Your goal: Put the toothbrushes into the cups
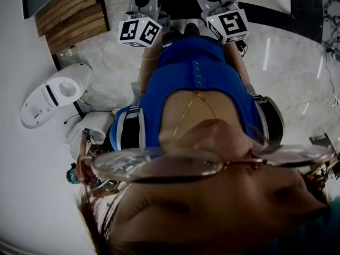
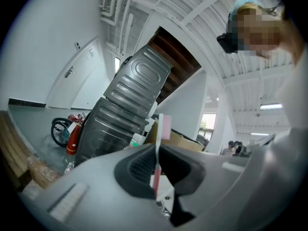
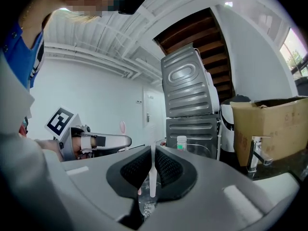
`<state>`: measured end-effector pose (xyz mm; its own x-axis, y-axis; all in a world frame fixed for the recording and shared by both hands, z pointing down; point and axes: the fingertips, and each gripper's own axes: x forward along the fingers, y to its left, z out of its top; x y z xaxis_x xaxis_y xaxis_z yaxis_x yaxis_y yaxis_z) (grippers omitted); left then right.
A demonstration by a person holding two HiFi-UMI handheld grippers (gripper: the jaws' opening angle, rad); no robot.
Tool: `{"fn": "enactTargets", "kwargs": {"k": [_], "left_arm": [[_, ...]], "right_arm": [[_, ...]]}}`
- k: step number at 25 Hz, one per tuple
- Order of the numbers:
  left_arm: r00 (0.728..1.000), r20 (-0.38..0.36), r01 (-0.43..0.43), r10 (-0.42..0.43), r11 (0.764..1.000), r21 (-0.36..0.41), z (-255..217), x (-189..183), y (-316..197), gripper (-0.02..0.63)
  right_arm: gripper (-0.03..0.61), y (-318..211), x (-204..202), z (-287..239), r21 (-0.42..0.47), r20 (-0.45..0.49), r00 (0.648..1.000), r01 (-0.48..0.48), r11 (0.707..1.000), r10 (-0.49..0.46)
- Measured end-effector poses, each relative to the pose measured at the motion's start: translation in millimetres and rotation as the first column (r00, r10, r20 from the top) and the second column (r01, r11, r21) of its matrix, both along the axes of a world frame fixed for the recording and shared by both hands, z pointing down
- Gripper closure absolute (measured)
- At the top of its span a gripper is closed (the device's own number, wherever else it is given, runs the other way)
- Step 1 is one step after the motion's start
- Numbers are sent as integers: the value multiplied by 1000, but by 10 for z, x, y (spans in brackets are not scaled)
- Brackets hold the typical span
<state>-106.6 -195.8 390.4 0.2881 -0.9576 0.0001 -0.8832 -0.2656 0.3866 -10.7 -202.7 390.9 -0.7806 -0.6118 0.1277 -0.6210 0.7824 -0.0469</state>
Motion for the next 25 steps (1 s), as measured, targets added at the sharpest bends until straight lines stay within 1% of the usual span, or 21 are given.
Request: {"fn": "enactTargets", "kwargs": {"k": [2,7,10,16,21,25], "left_arm": [[1000,2,-6,6,1000,-9,57,-68,-41,597],[999,9,-52,52,998,-32,104,100,-147,597],[998,6,-70,70,997,-42,197,88,-195,597],[996,11,-86,87,992,-94,467,-7,-316,597],[993,-17,-119,118,984,-129,726,-49,-447,595],[990,-43,-141,136,977,-160,864,-5,-494,595]], "right_arm": [[557,-22,-42,39,-10,-4,1000,-28,1000,28],[557,-45,140,-21,-22,-14,996,-90,996,90],[557,-46,150,-16,-23,-23,992,-123,992,123],[556,-86,81,23,-31,-42,983,-181,983,180],[557,-142,-17,152,-62,-36,978,-209,976,207],[557,-143,-16,189,-73,-46,974,-226,971,223]]}}
